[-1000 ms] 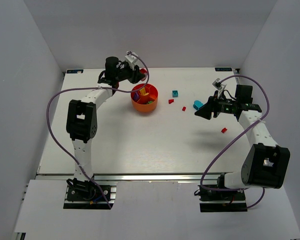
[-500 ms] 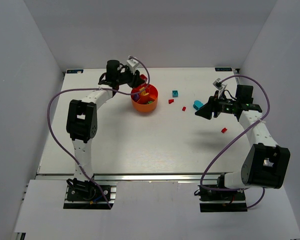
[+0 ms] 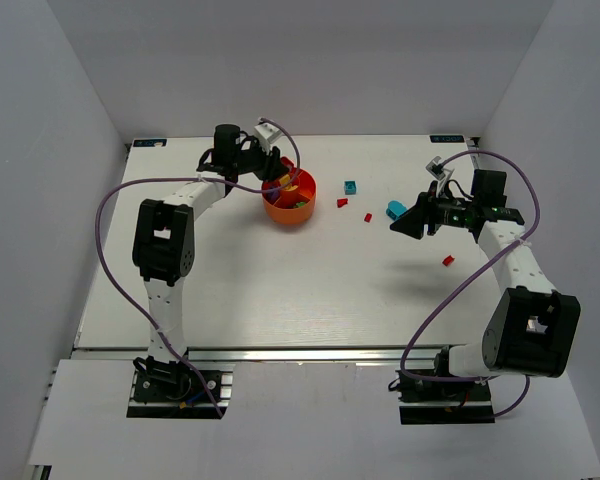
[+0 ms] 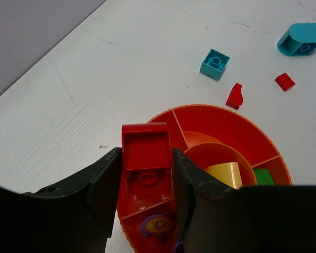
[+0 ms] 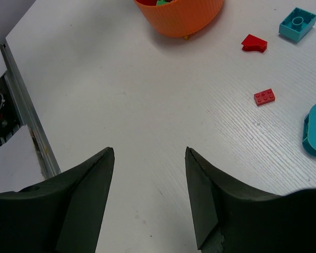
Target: Sort the legos into containers by color
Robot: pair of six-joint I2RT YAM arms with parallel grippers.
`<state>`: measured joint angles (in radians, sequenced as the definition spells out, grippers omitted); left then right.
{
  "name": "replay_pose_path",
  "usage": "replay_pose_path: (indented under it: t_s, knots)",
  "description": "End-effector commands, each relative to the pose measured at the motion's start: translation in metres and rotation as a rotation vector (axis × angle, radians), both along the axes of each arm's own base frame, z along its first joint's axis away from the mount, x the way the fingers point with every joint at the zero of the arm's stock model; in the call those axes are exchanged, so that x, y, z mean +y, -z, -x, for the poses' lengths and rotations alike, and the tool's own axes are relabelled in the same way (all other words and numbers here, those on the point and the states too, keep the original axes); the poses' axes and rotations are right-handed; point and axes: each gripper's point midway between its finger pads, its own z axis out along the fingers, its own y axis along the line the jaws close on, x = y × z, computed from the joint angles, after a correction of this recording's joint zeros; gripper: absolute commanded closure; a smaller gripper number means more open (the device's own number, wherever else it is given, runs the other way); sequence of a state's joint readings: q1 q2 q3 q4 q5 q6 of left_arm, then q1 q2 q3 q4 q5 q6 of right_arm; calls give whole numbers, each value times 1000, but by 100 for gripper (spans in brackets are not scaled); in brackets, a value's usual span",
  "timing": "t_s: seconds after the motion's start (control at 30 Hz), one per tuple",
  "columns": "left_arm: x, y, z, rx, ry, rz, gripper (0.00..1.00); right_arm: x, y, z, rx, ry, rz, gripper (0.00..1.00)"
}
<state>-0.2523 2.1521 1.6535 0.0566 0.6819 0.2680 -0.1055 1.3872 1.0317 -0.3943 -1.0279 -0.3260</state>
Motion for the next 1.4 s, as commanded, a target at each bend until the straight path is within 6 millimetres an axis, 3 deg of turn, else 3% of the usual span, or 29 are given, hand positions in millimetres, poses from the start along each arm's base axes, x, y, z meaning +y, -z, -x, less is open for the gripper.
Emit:
replay_pose_path:
  t_s: [0.0,0.23,0.37,0.43,0.5,0.53,0.57,0.6,0.63,0.67,0.7,0.73,0.77,0.8,0.83,0.87,0.9,0.93,0.97,1.0,1.03,1.07,1.13,1.17,1.2,1.27,1.37]
  knots:
    - [0,-30,9,-46,16,5,47,-1,-10,2,-43,-13,-10,38]
    - [5,-43,2,-58,-35,2,37,1,-9,3,-46,-24,-13,38]
    - [10,-73,-6,-93,-81,56,37,3,-9,8,-71,-58,-16,36]
    - [17,-105,-11,-130,-140,117,40,4,-5,11,-86,-75,-8,36]
    - [28,-125,-14,-158,-205,147,49,5,0,12,-131,-104,16,38]
    - [33,-149,-10,-187,-233,178,55,4,5,14,-142,-115,25,39]
    - [39,-158,-10,-198,-276,187,66,4,9,14,-186,-141,50,42]
    - [42,-160,-6,-186,-295,200,72,4,14,15,-203,-155,63,43]
    - [45,-179,4,-173,-322,254,76,4,19,18,-205,-167,78,44]
    - [50,-182,7,-161,-362,268,80,1,25,15,-242,-179,123,47]
    - [51,-170,17,-103,-374,285,89,2,29,15,-245,-185,148,47]
    - [54,-185,33,-98,-375,306,91,-1,31,10,-259,-170,178,47]
    - [54,-182,43,-65,-376,315,92,-6,36,5,-246,-136,226,46]
    - [55,-162,57,20,-384,314,91,-8,36,1,-244,-114,243,44]
    - [57,-175,76,18,-372,332,87,-11,31,-9,-267,-88,265,42]
    - [57,-173,88,40,-361,336,82,-19,33,-17,-255,-33,314,37]
    - [56,-169,103,75,-346,340,57,-20,31,-21,-231,6,319,35]
    - [59,-144,119,132,-351,323,45,-25,30,-27,-222,43,340,33]
    - [62,-159,139,109,-341,343,37,-32,27,-37,-224,88,380,29]
    - [63,-150,153,137,-331,332,25,-34,26,-41,-198,125,383,27]
    - [67,-130,166,168,-341,314,21,-39,26,-46,-189,151,399,23]
    - [72,-137,185,150,-343,314,19,-45,26,-55,-176,185,433,18]
    - [82,-130,203,134,-375,312,11,-53,29,-62,-150,224,468,14]
    - [86,-109,215,162,-389,300,9,-54,34,-65,-127,225,480,12]
    - [91,-121,229,111,-388,322,7,-55,31,-70,-130,234,488,11]
    - [96,-112,246,80,-395,314,5,-57,31,-79,-127,245,513,11]
    - [100,-109,254,58,-404,292,4,-53,39,-85,-112,205,539,15]
